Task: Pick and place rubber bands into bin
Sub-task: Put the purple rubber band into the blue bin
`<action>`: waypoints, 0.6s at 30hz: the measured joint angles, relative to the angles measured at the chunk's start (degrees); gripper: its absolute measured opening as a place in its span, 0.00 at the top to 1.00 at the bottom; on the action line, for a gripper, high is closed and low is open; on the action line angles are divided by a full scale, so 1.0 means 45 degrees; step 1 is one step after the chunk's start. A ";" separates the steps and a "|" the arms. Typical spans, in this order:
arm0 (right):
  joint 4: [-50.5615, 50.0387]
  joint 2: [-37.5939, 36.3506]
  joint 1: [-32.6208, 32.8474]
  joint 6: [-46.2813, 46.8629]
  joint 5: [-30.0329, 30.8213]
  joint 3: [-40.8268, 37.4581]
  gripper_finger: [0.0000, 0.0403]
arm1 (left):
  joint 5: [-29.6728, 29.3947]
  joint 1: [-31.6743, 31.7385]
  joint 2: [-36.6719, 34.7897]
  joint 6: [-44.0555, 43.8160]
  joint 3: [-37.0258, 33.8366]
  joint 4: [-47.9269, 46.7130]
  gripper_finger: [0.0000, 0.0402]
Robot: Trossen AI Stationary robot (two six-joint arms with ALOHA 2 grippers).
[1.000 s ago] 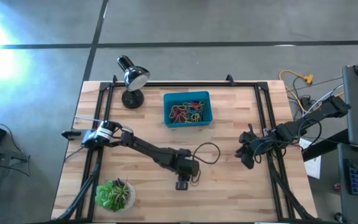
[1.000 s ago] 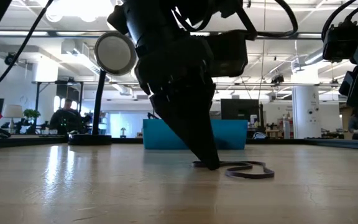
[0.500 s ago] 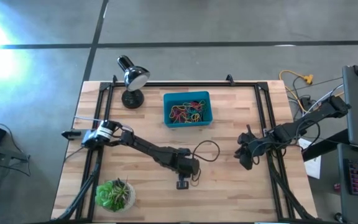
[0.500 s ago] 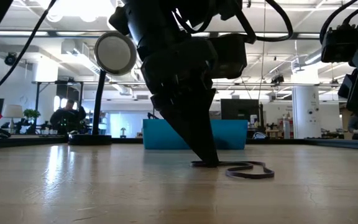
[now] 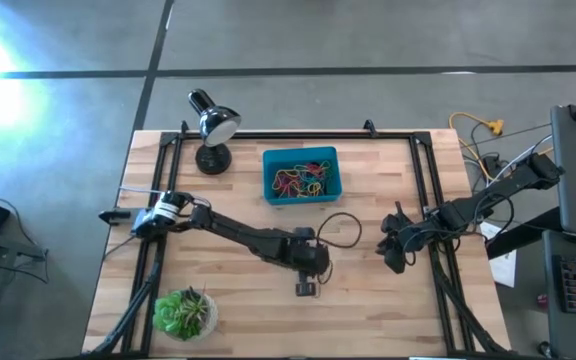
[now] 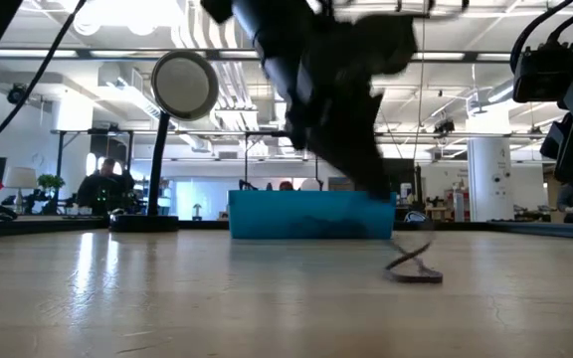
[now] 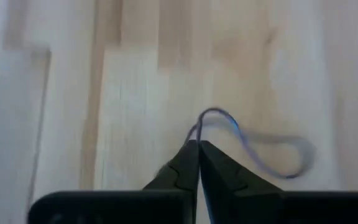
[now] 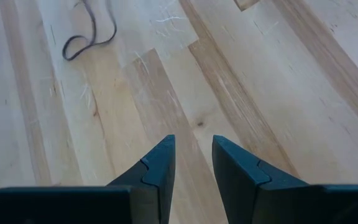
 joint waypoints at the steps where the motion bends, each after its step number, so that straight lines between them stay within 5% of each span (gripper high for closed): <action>1: -0.0004 0.0001 -0.0001 -0.0027 0.0000 0.0000 0.76 | -0.0134 -0.0025 -0.0156 0.0015 0.0077 0.0130 1.00; 11: 0.0014 0.0001 -0.0003 -0.0285 -0.0010 -0.0048 0.76 | -0.2073 -0.0043 -0.1533 0.0359 0.0022 0.0220 1.00; 18: 0.0005 0.0001 -0.0005 -0.0365 0.0357 -0.0142 0.76 | -0.2089 0.0223 -0.1660 0.0875 -0.0061 0.0298 1.00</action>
